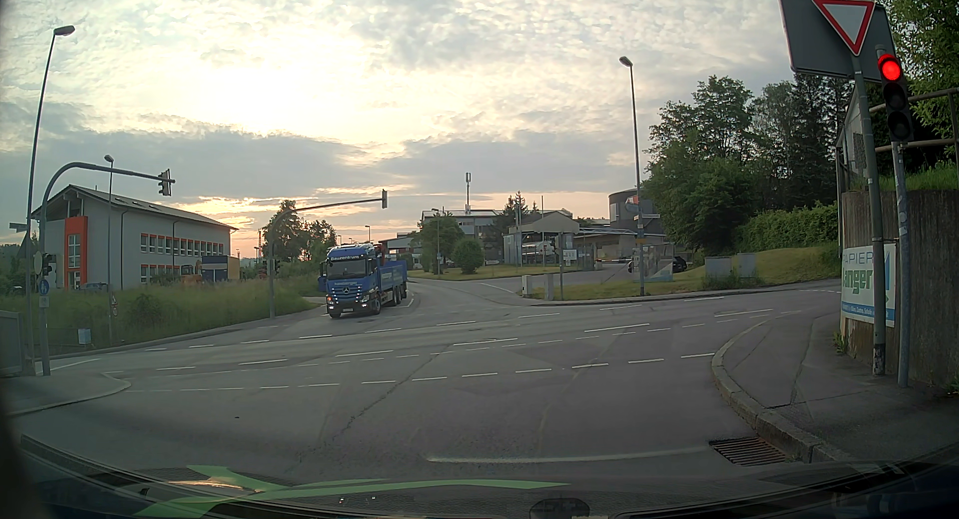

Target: Follow the waypoints while adhering to traffic rules and regulations

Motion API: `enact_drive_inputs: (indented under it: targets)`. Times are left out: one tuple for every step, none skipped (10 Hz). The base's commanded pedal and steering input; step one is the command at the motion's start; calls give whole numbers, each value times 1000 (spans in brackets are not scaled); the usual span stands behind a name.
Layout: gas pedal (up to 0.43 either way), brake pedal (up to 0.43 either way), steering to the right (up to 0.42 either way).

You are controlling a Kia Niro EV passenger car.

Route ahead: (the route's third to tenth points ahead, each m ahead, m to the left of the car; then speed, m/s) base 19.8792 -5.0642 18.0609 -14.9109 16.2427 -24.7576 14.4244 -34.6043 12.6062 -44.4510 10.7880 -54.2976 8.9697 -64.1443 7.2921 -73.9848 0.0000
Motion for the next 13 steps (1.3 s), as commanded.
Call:
enact_drive_inputs:
  targets:
    - [0,396,4]
    - [0,396,4]
    - [0,396,4]
    - [0,390,4]
    - [0,396,4]
    - [0,390,4]
    - [0,396,4]
    - [0,390,4]
    - [0,396,4]
    - [0,396,4]
    - [0,390,4]
    - [0,396,4]
    - [0,390,4]
